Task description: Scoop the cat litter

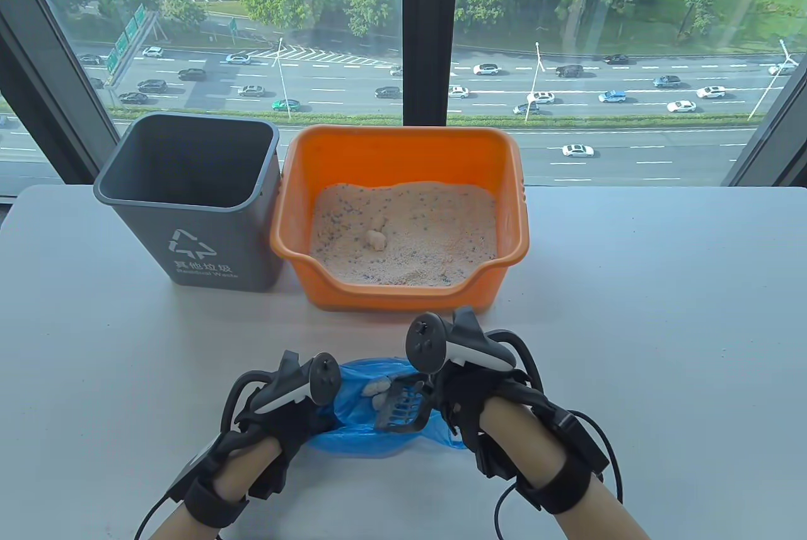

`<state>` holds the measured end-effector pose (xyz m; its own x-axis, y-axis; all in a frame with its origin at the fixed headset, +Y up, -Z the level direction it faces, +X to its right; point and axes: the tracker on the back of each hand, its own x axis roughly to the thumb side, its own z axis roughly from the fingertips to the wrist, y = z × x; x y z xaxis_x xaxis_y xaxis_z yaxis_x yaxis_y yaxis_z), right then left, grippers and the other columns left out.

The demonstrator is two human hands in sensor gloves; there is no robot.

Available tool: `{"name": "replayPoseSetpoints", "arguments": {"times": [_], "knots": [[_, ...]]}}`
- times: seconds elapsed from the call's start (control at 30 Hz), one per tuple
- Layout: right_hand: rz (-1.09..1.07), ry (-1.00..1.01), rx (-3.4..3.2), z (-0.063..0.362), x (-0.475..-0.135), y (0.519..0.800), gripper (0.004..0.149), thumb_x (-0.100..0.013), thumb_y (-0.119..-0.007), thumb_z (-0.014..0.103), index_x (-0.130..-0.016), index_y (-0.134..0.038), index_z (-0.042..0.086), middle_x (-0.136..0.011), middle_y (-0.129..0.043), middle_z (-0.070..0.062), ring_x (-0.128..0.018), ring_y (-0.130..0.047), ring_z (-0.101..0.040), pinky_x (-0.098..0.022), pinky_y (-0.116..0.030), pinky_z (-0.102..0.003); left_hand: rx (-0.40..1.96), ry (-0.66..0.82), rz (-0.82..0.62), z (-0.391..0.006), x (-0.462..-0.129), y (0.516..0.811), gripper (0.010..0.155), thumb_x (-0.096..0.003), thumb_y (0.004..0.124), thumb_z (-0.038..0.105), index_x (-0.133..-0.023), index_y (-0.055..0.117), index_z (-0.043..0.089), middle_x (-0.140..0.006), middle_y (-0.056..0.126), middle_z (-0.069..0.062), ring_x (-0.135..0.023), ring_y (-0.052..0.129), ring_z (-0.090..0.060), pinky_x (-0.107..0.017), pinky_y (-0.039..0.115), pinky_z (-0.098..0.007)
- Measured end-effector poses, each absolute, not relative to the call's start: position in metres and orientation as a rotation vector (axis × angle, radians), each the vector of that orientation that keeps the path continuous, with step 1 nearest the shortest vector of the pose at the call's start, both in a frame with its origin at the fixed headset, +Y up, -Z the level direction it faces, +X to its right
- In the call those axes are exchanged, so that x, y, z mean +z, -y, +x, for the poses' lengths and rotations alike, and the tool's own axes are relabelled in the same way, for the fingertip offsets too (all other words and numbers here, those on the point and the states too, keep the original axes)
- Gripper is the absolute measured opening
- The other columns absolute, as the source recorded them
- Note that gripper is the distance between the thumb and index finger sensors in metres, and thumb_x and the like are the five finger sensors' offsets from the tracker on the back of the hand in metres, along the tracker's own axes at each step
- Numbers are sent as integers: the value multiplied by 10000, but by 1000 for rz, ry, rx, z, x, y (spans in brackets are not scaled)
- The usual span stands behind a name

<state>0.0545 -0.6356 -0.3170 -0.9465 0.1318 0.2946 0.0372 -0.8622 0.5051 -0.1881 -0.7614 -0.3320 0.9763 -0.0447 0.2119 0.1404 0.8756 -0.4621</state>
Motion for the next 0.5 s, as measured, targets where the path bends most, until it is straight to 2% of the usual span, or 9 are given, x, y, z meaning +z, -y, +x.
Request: {"name": "replayPoseSetpoints", "arguments": {"times": [0.13, 0.23, 0.37, 0.5], "knots": [[470, -741, 2909, 73, -314, 620, 553, -419, -790, 261, -898, -698, 1, -794, -701, -324, -280, -844, -177, -234, -759, -415, -97, 198, -495, -188, -332, 761, 701, -467, 775, 481, -1057, 402, 422, -770, 819, 76, -525, 936, -107, -457, 711, -385], [449, -618, 2832, 82, -324, 602, 553, -421, -790, 260, -899, -697, -2, -795, -698, -327, -282, -843, -177, -236, -759, -416, -97, 198, -495, -188, -332, 761, 702, -467, 774, 482, -1058, 400, 423, -771, 818, 76, -526, 936, -108, -456, 711, -385], [392, -466, 2760, 78, -351, 588, 555, -429, -781, 271, -902, -690, -3, -792, -697, -327, -277, -839, -161, -231, -761, -405, -97, 198, -496, -188, -332, 761, 701, -468, 773, 482, -1058, 399, 422, -771, 817, 76, -525, 936, -107, -456, 712, -384], [217, -318, 2770, 57, -394, 596, 564, -436, -763, 295, -902, -677, -12, -782, -696, -327, -254, -832, -126, -205, -767, -380, -95, 197, -498, -188, -332, 761, 701, -468, 773, 482, -1058, 399, 421, -772, 816, 75, -526, 936, -107, -456, 712, -384]]}}
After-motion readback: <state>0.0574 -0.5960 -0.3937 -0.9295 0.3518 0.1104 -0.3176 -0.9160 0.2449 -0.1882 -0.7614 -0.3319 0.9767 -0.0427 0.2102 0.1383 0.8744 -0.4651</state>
